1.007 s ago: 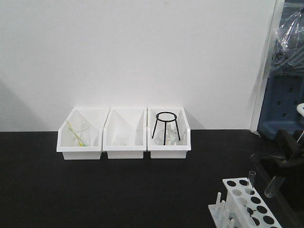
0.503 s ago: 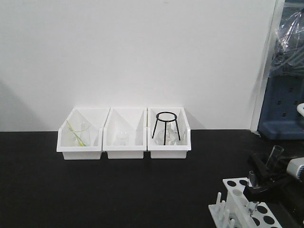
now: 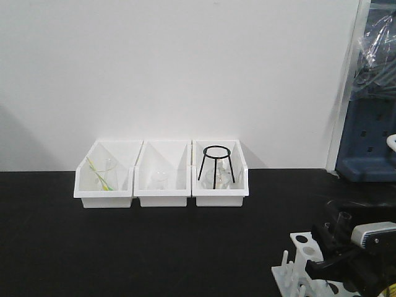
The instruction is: Flip and reinsert test tube from rack
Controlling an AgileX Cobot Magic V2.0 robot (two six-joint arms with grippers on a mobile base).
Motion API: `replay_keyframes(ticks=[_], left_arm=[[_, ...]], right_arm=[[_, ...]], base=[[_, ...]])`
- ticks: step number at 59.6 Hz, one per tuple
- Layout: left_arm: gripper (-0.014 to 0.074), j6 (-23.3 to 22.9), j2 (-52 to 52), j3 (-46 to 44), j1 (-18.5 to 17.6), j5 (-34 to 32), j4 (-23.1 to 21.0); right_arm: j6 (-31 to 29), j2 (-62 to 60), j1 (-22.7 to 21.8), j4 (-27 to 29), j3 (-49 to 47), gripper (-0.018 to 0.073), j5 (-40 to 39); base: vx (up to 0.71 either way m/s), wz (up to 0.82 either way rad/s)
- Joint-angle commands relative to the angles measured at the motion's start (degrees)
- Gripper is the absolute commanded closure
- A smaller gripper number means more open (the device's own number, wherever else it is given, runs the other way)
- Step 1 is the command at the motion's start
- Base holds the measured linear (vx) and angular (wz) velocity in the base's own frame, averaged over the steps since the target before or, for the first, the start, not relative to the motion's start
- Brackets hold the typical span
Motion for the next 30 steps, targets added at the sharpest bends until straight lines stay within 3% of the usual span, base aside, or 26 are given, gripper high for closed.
replay_keyframes(ticks=[1, 30], left_arm=[[0.0603, -0.01, -0.72, 0.05, -0.28, -4.95, -0.21], [0.0603, -0.01, -0.72, 0.05, -0.28, -4.95, -0.21]], right_arm=[[-0.88, -0.13, -0.28, 0.35, -1.62, 0.0568, -6.72], [-3.83, 5.49, -0.28, 0.11, -1.62, 0.0547, -8.32]], base=[[0.0, 0.0], [0.0, 0.0]])
